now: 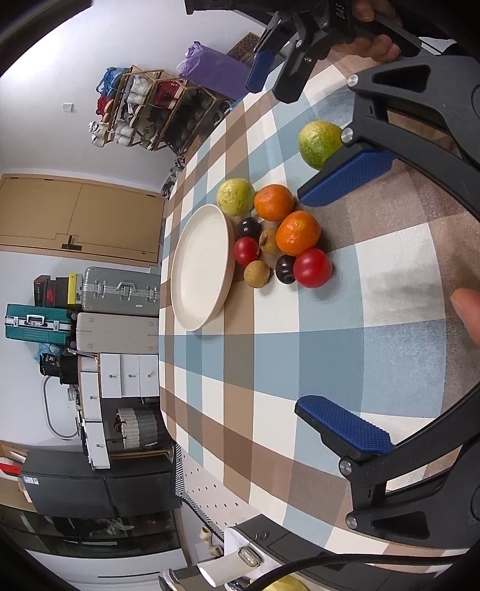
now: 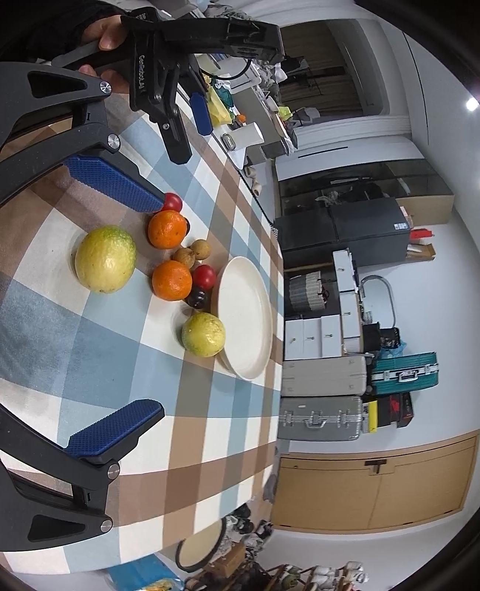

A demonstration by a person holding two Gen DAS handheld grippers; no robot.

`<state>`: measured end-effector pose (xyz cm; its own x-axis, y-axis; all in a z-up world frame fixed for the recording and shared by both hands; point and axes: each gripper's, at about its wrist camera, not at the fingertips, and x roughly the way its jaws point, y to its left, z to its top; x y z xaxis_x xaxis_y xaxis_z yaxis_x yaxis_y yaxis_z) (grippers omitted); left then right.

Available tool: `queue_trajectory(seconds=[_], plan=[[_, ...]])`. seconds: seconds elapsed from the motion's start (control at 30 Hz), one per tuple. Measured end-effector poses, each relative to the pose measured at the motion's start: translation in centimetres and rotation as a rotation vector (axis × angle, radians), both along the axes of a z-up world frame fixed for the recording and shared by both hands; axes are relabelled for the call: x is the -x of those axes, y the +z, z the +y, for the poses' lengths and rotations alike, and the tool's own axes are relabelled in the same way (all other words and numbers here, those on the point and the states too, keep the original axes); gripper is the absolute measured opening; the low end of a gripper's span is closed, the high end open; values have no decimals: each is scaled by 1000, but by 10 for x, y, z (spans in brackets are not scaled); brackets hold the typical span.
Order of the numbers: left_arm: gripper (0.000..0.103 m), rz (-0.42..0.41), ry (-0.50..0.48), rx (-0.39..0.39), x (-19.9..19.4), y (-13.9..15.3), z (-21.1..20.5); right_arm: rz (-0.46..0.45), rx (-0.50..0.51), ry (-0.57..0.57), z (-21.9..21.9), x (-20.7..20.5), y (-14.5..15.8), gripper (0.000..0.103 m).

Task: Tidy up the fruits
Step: 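Grasp the large yellow citrus with the right tool while the left tool grasps a red tomato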

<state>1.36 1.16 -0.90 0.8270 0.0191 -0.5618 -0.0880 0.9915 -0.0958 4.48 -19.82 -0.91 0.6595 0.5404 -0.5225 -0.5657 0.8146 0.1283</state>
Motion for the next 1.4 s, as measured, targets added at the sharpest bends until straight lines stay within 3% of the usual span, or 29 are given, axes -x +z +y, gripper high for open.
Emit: queue_trajectory(seconds=[0.5, 0.63, 0.8, 1.03, 1.4], plan=[[102, 157, -44, 41, -21, -17, -1, 234, 113, 96, 26, -14, -32, 100], [102, 177, -59, 29, -25, -20, -7, 267, 122, 112, 32, -18, -38, 94], [102, 200, -66, 2, -34, -22, -12, 304, 131, 130, 40, -21, -42, 79], [81, 261, -63, -13, -48, -32, -10, 322, 134, 146, 46, -20, -43, 55], [80, 287, -94, 43, -64, -40, -3, 285, 97, 130, 38, -19, -34, 54]])
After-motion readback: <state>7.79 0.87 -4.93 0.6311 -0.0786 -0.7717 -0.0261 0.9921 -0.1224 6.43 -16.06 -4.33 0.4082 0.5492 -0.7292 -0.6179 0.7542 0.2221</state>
